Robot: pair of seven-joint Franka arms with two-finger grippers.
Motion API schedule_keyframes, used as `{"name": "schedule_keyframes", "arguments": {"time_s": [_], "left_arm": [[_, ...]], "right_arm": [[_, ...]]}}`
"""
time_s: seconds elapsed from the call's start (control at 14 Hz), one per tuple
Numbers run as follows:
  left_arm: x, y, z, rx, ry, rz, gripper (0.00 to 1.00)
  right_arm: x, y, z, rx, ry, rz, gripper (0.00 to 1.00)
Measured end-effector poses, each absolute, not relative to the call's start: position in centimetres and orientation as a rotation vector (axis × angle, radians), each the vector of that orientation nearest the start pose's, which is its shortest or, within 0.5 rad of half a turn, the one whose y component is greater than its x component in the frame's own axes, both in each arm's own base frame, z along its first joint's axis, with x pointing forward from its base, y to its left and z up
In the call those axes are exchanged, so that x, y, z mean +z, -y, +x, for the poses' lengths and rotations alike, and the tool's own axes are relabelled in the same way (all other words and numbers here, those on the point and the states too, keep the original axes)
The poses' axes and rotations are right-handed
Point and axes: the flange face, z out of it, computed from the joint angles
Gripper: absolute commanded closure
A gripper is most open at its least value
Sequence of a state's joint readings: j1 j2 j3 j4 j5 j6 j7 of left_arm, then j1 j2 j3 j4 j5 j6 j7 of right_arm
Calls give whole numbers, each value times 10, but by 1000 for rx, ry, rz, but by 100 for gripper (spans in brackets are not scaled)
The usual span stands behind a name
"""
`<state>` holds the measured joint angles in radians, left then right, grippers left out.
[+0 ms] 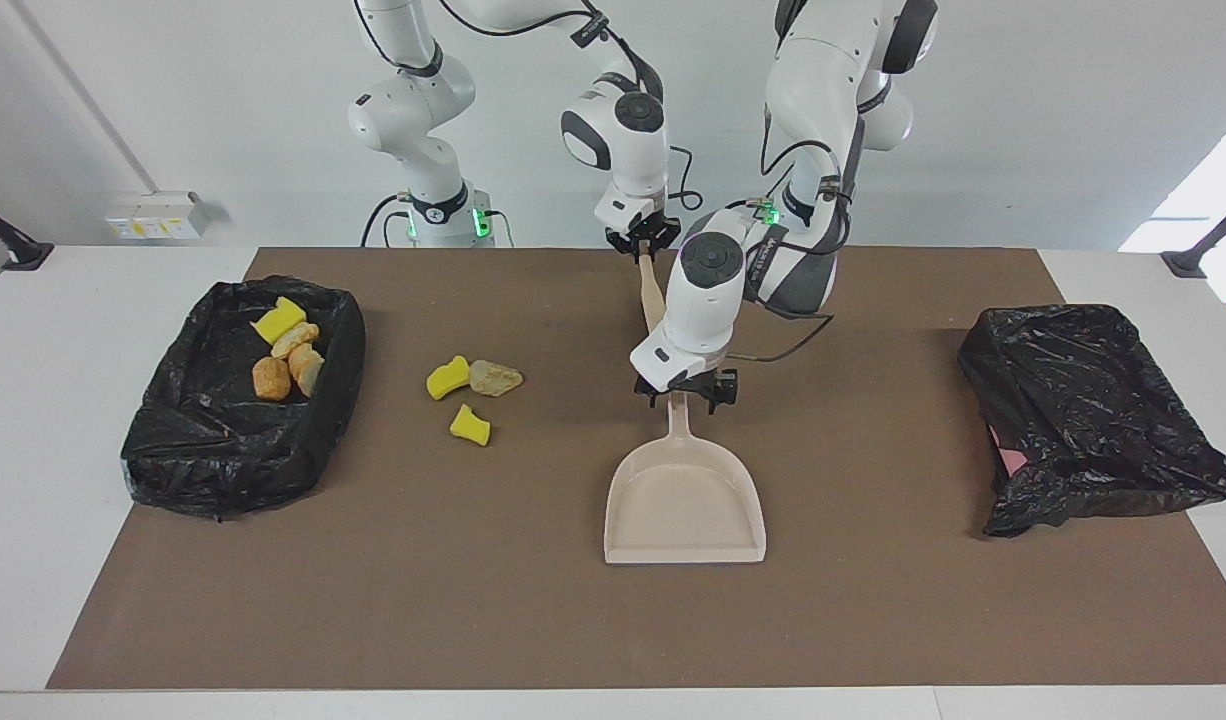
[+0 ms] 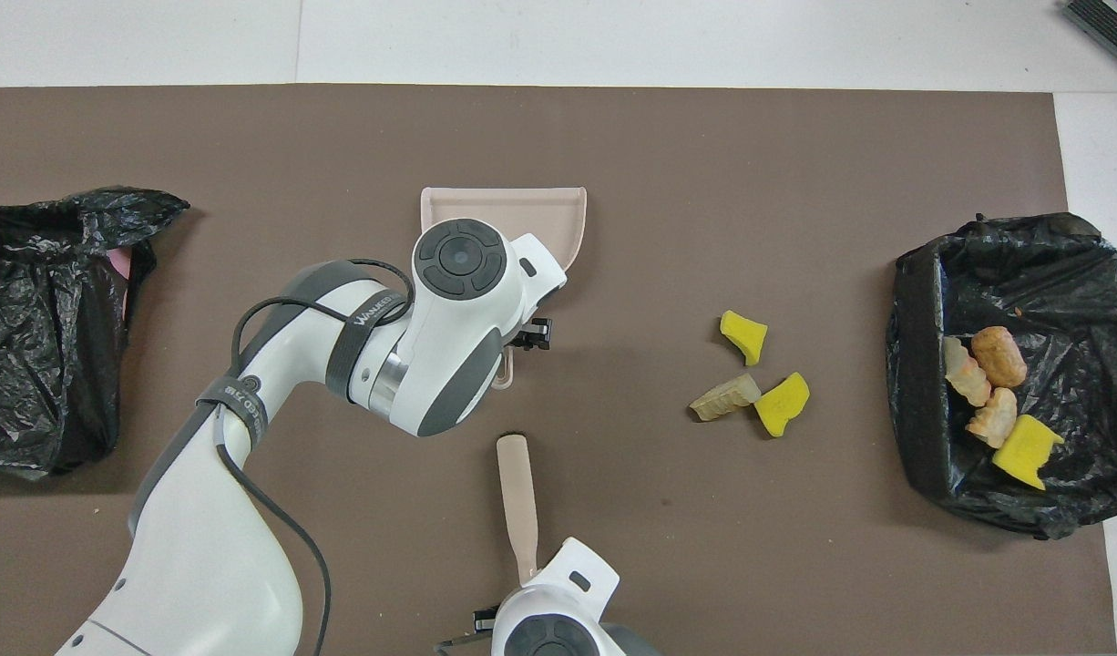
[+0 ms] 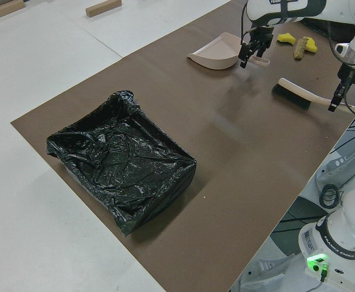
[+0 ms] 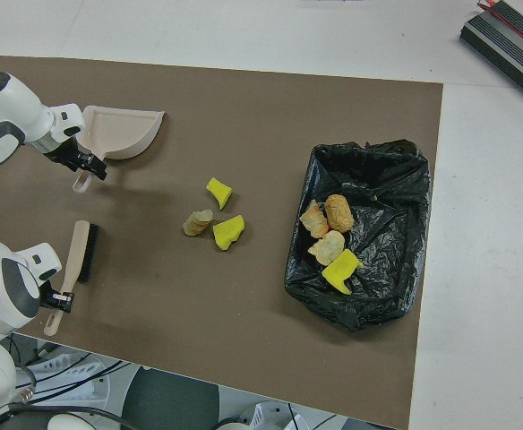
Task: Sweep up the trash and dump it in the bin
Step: 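Grasp the dustpan handle with the left gripper while the right gripper grasps the brush, then move the dustpan toward the sponge pile while the right gripper brings the brush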
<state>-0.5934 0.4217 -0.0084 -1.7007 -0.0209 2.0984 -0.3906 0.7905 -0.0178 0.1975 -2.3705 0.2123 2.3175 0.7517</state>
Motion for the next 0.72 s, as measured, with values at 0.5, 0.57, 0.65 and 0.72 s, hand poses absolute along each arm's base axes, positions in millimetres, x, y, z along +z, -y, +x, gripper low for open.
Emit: {"name": "schedule_keyframes", "arguments": {"time_s": [0.5,0.57,0.65,0.72], "left_arm": [[355,373,548,40,-309,-3131,100],[356,372,550,33,-308,-3129,100],[360,369,553,23,-311,-3126,100],[372,364,558,18,-350,-3116,100]], "right_arm": [[375,-358,307,204,218,-3136,100],[388,-343,314,216,228,-3142,100],[401,-322,323,231,236,-3146,100],[424,-283,341,234,236,-3141,100]]}}
